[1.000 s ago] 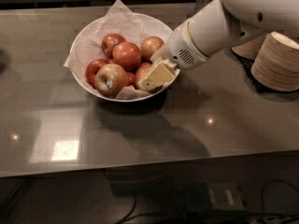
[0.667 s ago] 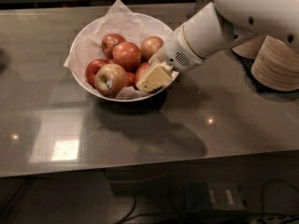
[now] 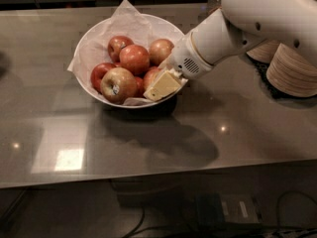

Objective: Pick apple from white bowl

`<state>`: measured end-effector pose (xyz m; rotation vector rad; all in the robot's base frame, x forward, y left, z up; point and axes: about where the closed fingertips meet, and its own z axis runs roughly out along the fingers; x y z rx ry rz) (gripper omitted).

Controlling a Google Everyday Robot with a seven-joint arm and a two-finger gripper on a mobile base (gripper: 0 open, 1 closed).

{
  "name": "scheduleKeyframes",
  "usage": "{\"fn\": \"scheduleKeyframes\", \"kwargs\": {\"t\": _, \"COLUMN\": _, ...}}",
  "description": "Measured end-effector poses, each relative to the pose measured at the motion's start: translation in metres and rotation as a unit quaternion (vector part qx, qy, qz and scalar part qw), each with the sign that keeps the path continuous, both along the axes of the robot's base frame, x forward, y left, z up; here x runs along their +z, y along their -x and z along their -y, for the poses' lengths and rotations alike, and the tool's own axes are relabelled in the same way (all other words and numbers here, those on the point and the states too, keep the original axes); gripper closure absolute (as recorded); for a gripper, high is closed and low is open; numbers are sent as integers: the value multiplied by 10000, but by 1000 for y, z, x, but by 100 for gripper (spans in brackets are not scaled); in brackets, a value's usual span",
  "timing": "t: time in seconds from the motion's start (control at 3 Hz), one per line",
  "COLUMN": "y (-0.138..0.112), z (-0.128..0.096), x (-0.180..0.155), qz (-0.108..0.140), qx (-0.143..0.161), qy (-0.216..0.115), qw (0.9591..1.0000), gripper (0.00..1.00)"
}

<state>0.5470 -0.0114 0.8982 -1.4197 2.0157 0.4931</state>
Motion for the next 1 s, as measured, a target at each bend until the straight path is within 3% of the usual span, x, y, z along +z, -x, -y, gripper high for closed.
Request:
{"fn": "scheduleKeyframes", "kwargs": {"t": 0.33, "y": -2, "z": -1, "x": -5, "qz": -55, "qx": 1, "qy": -2, "qw": 10000, "gripper": 35}}
{"fn": "scheduleKeyframes", "kwargs": {"t": 1.0, "y": -3, "z": -1, "x": -3, "qz": -66, "qx": 5, "qy": -7, "qw": 10000, "gripper": 77}}
